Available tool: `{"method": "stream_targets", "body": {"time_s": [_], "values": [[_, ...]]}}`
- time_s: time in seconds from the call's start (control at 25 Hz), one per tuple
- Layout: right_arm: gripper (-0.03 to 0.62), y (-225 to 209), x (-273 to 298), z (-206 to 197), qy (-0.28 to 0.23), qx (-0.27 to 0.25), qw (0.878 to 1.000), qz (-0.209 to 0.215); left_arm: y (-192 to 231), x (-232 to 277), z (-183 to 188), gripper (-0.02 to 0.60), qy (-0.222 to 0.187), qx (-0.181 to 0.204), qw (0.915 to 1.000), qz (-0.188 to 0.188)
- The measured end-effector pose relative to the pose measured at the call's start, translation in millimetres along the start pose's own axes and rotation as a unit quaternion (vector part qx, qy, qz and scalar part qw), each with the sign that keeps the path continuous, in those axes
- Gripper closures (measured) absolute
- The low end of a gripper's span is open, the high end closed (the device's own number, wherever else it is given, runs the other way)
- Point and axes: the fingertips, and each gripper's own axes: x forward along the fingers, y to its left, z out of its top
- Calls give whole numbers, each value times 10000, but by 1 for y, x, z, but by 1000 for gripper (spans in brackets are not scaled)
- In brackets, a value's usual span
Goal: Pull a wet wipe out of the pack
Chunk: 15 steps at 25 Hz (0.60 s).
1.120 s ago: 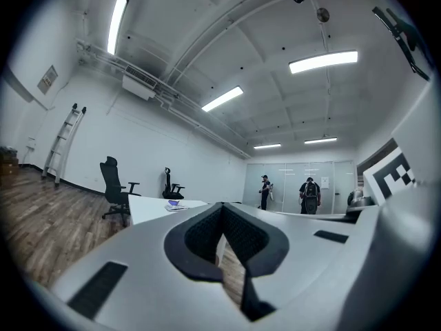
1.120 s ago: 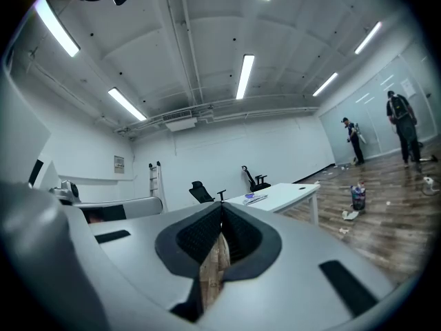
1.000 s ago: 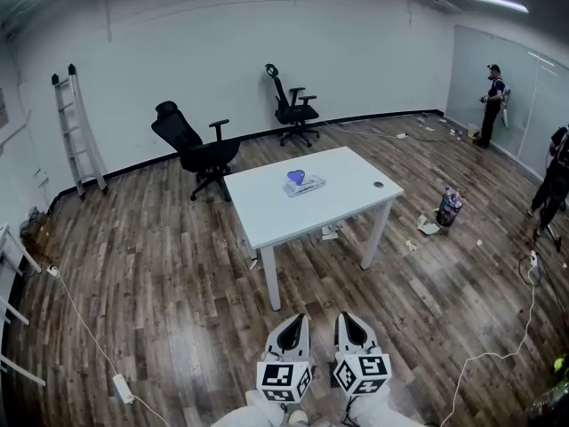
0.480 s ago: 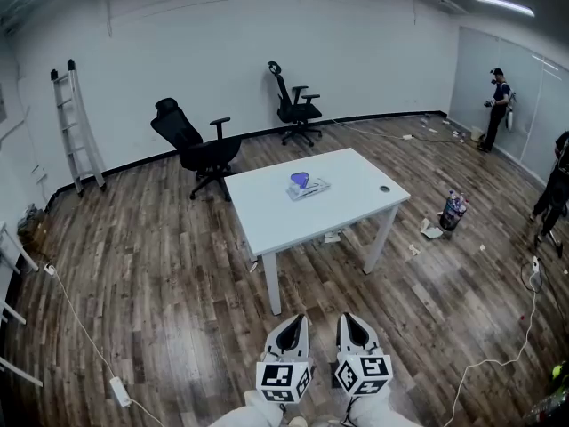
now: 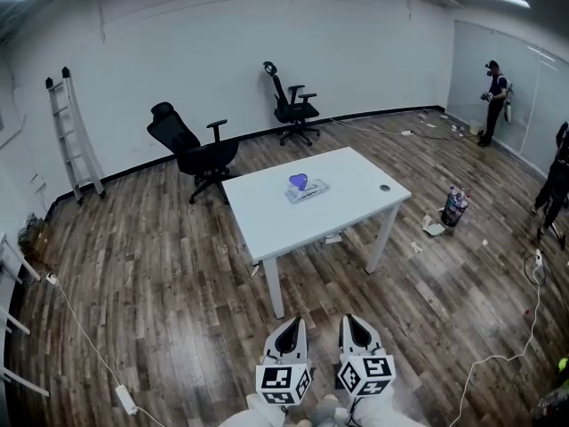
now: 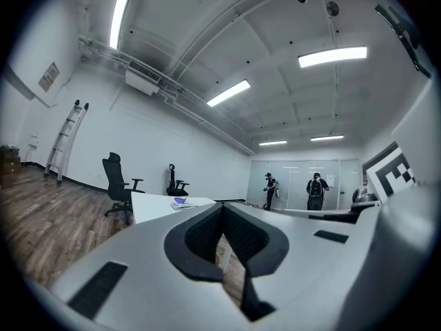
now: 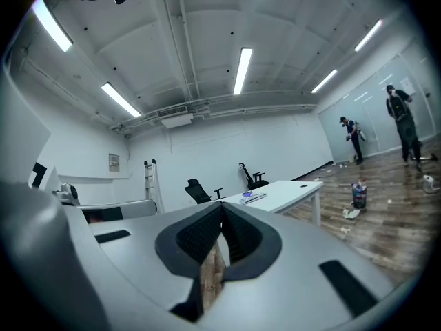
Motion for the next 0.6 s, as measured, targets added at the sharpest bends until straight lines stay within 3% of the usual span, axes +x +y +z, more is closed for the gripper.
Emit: {"method": "stream_targets", "body": {"time_s": [0.6], "values": [[585,-14,20,-3,44,94,9999,-84,9,22,-3,583,18,-7,10000,-12]]}}
